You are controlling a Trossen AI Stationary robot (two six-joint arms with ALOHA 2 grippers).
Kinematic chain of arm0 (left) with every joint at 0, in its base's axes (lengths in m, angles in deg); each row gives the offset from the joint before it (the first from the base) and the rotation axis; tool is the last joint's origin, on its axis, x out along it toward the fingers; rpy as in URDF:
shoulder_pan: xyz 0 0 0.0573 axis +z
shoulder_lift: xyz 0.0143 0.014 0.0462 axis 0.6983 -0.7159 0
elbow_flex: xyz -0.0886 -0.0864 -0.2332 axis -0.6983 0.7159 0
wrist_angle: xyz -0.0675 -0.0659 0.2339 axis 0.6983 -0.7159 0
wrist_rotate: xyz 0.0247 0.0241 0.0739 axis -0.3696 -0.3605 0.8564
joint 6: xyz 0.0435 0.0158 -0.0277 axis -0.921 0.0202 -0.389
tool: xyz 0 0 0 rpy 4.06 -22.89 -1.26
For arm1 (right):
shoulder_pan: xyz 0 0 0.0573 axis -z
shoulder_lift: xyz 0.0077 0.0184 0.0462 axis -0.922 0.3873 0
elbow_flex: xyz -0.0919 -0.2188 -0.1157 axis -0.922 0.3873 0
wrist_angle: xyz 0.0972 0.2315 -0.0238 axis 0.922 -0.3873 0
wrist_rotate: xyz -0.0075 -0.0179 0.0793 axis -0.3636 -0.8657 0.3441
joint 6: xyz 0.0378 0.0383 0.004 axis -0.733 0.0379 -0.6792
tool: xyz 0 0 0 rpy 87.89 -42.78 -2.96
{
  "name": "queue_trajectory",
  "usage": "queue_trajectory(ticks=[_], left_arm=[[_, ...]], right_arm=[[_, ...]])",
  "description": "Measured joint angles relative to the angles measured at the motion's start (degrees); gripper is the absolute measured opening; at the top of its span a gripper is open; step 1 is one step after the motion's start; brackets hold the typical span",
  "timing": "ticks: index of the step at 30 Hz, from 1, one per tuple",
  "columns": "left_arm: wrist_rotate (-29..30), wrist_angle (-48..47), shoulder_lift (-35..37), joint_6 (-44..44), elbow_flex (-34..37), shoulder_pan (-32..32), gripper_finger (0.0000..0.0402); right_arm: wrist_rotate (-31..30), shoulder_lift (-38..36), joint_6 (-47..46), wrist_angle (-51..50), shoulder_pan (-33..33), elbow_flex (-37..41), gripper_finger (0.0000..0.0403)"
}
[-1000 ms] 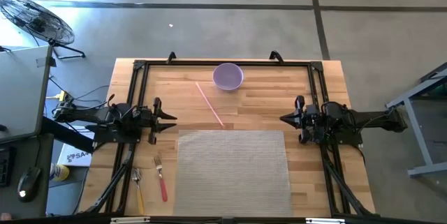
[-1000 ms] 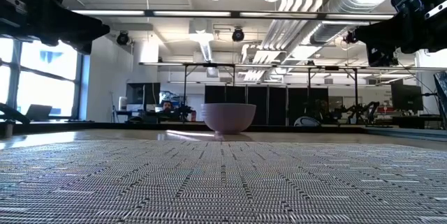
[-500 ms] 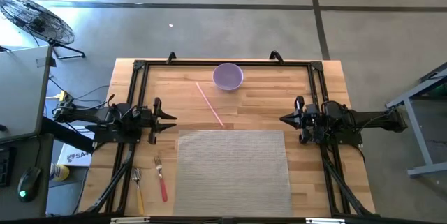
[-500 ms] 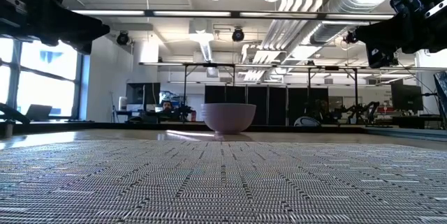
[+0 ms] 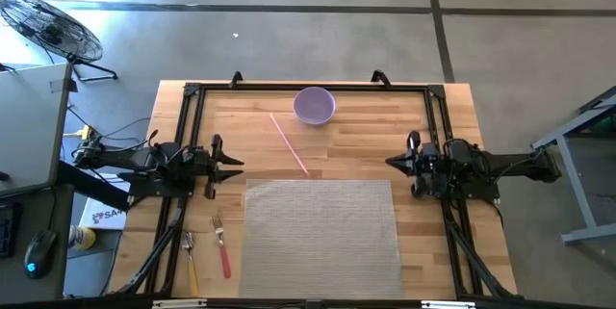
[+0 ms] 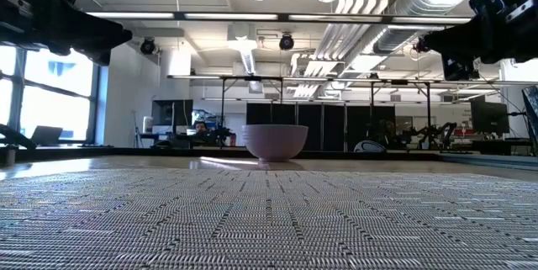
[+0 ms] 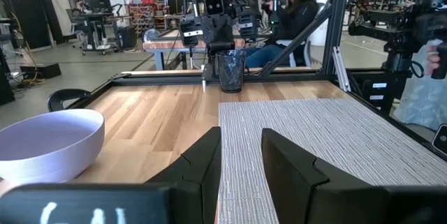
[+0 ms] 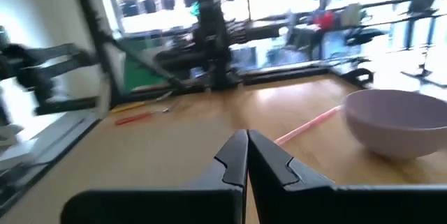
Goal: Pick & Place Utensil
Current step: Put the purple bowl on the gray mat
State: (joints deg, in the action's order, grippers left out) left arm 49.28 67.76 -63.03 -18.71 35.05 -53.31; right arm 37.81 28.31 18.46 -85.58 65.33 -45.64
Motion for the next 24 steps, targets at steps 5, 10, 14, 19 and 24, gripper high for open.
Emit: queue_trajectory(ticks=[5,10,14,19,24], left_arm=[[0.0,0.0,0.0,0.0,0.0,0.0,0.0101],[0.0,0.0,0.0,0.0,0.0,0.0,0.0101],[0.0,0.0,0.0,0.0,0.0,0.0,0.0101],[0.0,0.0,0.0,0.0,0.0,0.0,0.0101],[0.0,0.0,0.0,0.0,0.0,0.0,0.0101]], right_arm=[[-4.6,0.0,0.9,11.4,0.0,0.0,0.0002],[-6.2,0.0,-3.1,23.0,0.0,0.0,0.0003],[-8.4,0.5,-1.8,28.6,0.0,0.0,0.0003],[-15.1,6.2,-4.7,35.0,0.0,0.0,0.0001],[-14.8,18.1,-5.6,42.8,0.0,-0.5,0.0004]])
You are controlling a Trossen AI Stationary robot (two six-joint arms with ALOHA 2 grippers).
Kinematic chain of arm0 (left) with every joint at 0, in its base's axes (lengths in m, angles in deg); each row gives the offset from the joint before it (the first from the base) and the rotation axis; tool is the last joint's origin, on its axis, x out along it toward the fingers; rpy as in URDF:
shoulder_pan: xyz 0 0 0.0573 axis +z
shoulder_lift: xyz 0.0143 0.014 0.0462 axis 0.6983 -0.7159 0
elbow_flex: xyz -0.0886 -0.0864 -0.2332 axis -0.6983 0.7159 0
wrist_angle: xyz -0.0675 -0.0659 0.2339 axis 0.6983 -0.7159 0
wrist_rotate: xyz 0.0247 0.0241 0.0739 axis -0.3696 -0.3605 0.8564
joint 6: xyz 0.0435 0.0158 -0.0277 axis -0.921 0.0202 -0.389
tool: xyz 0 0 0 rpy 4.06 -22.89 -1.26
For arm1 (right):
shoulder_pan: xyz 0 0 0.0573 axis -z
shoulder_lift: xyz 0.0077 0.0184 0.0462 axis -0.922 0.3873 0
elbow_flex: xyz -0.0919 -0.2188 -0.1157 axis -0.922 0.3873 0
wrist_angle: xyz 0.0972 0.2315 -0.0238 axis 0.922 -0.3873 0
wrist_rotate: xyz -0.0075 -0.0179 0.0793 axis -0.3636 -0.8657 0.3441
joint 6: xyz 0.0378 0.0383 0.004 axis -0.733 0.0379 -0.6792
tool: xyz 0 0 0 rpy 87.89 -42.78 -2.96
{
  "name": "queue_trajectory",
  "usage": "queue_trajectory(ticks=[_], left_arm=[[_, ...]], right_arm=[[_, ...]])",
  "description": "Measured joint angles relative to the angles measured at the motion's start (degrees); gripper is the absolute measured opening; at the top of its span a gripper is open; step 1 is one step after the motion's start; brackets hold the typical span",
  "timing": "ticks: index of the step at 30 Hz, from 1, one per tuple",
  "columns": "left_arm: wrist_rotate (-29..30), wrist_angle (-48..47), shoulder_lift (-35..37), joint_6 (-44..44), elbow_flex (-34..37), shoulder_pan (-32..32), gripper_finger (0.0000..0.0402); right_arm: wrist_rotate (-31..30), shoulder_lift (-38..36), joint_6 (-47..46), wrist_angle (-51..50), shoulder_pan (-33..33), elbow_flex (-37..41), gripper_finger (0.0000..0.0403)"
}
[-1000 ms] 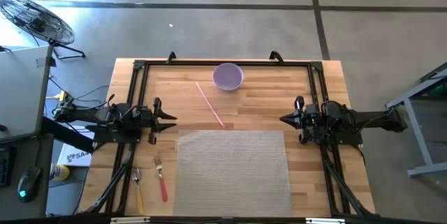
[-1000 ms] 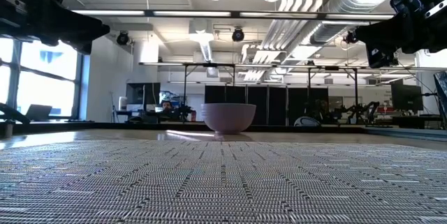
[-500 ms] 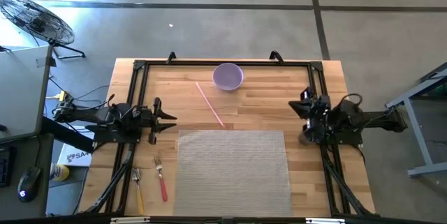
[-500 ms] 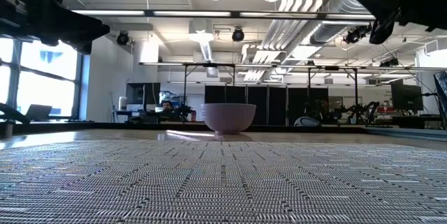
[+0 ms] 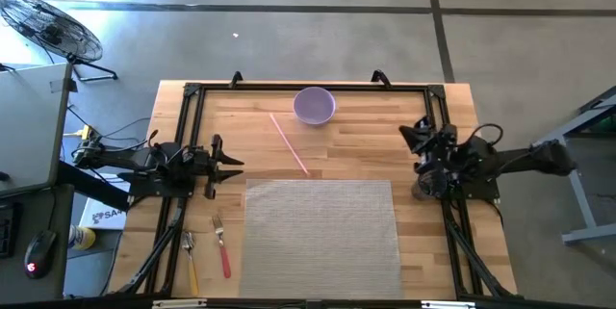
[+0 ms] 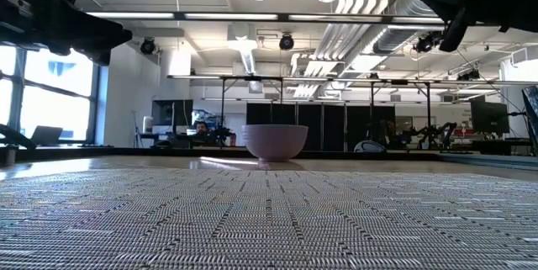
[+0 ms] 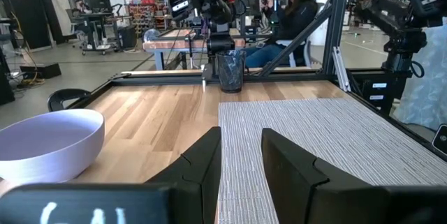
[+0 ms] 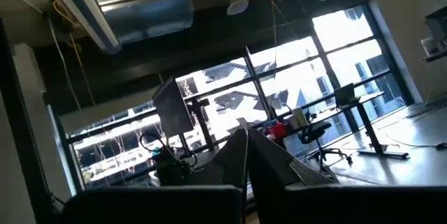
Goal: Pick & Place Utensil
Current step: Put the purple bowl on the gray mat
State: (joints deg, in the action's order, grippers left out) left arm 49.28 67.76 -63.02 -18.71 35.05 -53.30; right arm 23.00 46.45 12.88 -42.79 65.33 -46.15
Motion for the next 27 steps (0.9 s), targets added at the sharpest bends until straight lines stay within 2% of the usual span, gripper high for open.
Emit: queue_trajectory(ticks=[4,9,14,19,22,27], left_arm=[[0.0,0.0,0.0,0.0,0.0,0.0,0.0101],[0.0,0.0,0.0,0.0,0.0,0.0,0.0101],[0.0,0.0,0.0,0.0,0.0,0.0,0.0101],[0.0,0.0,0.0,0.0,0.0,0.0,0.0101],[0.0,0.0,0.0,0.0,0.0,0.0,0.0101],[0.0,0.0,0.0,0.0,0.0,0.0,0.0101]], right_arm=[[1.7,12.9,0.1,3.7,0.0,-4.5,0.0003],[-1.5,29.5,4.5,3.3,0.0,-13.3,0.0006],[-3.6,42.3,10.1,-0.9,2.2,-21.9,0.0012],[0.3,51.6,10.0,-12.1,5.8,-29.9,0.0015],[0.7,56.2,7.7,-19.1,7.8,-34.0,0.0022],[-1.4,61.0,9.3,-20.7,9.5,-37.9,0.0025]])
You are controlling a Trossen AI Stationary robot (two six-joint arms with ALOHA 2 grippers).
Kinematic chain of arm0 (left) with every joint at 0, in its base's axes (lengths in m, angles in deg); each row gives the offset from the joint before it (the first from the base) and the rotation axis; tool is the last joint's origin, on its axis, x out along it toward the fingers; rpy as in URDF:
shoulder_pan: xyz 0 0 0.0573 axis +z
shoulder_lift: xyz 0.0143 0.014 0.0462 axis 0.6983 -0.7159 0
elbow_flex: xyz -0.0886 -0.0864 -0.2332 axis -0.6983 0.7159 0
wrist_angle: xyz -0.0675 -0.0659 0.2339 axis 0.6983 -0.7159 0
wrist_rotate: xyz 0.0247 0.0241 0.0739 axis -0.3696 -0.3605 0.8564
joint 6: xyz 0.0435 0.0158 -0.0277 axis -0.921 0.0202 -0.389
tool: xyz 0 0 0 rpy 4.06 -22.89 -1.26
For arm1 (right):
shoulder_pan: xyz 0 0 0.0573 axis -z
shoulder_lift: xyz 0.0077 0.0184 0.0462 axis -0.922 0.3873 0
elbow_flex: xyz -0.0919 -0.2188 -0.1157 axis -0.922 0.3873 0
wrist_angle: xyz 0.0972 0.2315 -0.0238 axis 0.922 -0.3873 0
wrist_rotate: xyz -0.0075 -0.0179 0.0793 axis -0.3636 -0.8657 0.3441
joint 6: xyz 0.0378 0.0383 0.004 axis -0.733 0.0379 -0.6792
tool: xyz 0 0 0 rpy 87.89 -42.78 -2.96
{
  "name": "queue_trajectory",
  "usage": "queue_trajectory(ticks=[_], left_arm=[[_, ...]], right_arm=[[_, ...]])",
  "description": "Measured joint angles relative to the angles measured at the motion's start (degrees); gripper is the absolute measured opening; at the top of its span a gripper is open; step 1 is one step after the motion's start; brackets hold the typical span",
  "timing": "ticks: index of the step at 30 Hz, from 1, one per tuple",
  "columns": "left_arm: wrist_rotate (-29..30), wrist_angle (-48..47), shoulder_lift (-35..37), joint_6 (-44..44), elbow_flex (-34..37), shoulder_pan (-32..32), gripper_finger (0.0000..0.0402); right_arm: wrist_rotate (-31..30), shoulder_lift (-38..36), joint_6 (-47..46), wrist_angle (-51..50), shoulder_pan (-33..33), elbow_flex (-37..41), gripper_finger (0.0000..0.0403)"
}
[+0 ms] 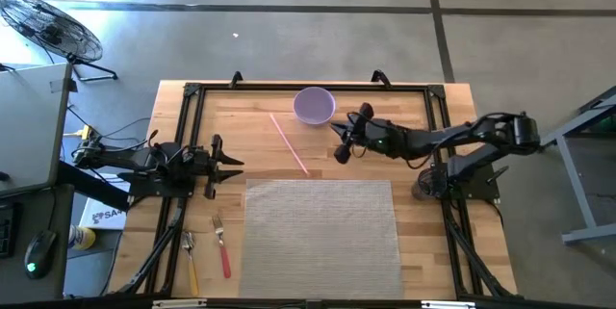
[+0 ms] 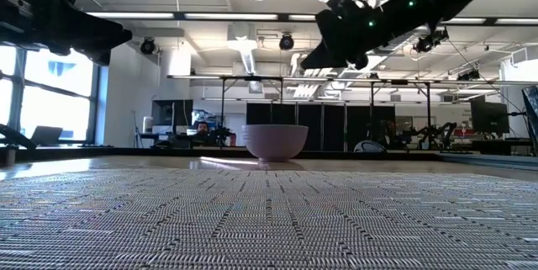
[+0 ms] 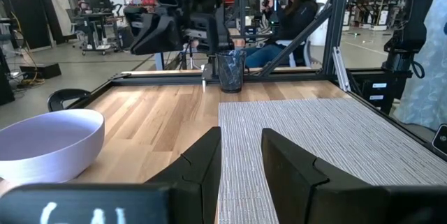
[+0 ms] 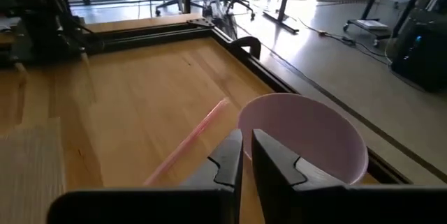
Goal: Pick & Place Utensil
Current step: Put the purple bowl on the gray mat
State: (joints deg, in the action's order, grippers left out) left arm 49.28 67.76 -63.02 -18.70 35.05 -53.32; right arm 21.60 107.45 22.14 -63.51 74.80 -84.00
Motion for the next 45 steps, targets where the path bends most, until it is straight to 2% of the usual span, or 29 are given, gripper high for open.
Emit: queue_trajectory(ticks=[2,7,10,14,18,23,28,33,37,45], left_arm=[[0.0,0.0,0.0,0.0,0.0,0.0,0.0101],[0.0,0.0,0.0,0.0,0.0,0.0,0.0101],[0.0,0.0,0.0,0.0,0.0,0.0,0.0101],[-0.2,0.0,0.0,0.0,0.0,0.0,0.0101],[-0.2,0.0,0.0,0.0,0.0,0.0,0.0101],[-0.2,0.0,0.0,0.0,0.0,0.0,0.0101],[-0.2,0.0,0.0,0.0,0.0,0.0,0.0101],[-0.2,0.0,0.0,0.0,0.0,0.0,0.0101],[-0.2,0.0,0.0,0.0,0.0,0.0,0.0101],[-0.2,0.0,0.0,0.0,0.0,0.0,0.0101]], right_arm=[[0.5,1.1,0.4,1.1,0.6,-0.6,0.0023],[8.1,4.2,1.4,0.7,2.8,-4.5,0.0015],[9.6,7.1,1.9,-3.6,3.9,-8.6,0.0005],[15.4,11.9,4.0,-11.3,5.8,-15.6,0.0003],[17.9,16.6,7.6,-17.5,6.9,-22.0,0.0033],[19.5,21.5,10.7,-21.8,8.1,-26.8,0.0104],[18.8,23.7,11.7,-22.8,10.2,-27.4,0.0175],[21.9,23.6,13.7,-23.2,12.8,-25.6,0.0216],[23.5,23.7,14.4,-22.5,14.2,-23.9,0.0224],[27.6,23.6,14.7,-17.6,16.5,-21.3,0.0214]])
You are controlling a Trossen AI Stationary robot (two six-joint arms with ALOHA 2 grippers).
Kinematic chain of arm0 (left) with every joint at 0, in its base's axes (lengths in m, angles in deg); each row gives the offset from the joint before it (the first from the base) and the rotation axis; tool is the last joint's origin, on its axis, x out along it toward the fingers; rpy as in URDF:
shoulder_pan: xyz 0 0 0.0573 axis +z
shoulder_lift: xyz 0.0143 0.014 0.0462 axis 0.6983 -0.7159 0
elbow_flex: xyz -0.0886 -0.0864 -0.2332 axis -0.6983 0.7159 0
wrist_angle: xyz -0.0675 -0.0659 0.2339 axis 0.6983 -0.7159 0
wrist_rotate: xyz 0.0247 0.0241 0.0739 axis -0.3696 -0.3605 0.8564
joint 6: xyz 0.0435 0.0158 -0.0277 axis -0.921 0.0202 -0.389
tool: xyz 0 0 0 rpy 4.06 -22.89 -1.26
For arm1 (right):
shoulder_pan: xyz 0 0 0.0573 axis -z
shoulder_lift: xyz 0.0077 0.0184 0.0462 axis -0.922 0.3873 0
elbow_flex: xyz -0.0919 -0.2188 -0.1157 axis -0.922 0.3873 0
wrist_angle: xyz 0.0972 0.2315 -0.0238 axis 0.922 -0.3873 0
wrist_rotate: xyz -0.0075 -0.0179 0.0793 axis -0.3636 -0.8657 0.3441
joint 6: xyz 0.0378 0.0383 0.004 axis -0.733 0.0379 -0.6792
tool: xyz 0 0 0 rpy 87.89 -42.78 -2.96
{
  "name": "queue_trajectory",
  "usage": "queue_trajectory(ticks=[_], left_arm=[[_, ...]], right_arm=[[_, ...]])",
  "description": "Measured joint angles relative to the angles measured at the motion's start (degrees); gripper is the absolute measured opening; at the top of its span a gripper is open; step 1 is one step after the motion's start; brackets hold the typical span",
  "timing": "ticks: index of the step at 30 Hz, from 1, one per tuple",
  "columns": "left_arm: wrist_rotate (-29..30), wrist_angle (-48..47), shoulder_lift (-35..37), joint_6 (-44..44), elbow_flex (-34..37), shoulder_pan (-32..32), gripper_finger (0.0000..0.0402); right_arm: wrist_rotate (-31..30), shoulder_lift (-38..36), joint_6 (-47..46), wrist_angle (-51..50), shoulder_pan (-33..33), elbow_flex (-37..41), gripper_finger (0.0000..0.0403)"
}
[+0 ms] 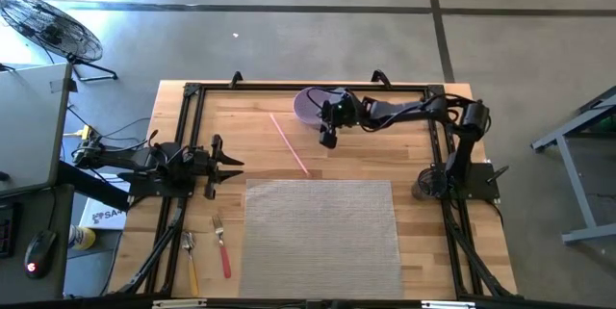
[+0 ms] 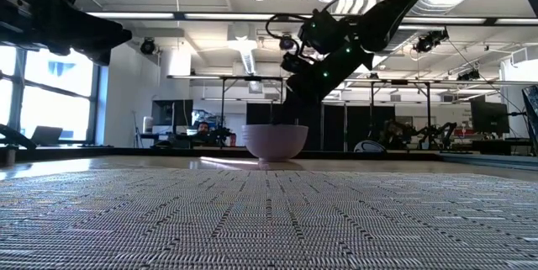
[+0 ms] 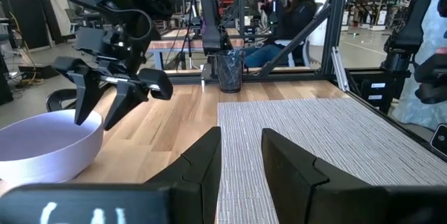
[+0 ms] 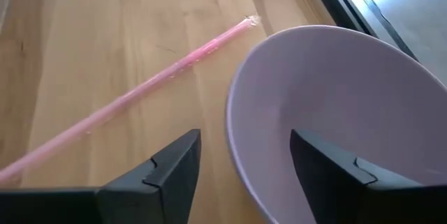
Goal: Pick & Place Utensil
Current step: Put the purple bowl on the gray mat
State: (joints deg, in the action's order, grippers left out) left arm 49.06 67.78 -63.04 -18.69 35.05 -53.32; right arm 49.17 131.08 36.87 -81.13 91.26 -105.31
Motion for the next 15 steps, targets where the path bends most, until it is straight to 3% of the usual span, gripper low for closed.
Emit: queue_trajectory(ticks=[7,15], left_arm=[[0.0,0.0,0.0,0.0,0.0,0.0,0.0101],[0.0,0.0,0.0,0.0,0.0,0.0,0.0101]], right_arm=[[1.3,0.6,1.0,-0.6,0.4,-0.5,0.0213],[0.0,8.9,2.9,-12.3,0.3,-12.9,0.0213]])
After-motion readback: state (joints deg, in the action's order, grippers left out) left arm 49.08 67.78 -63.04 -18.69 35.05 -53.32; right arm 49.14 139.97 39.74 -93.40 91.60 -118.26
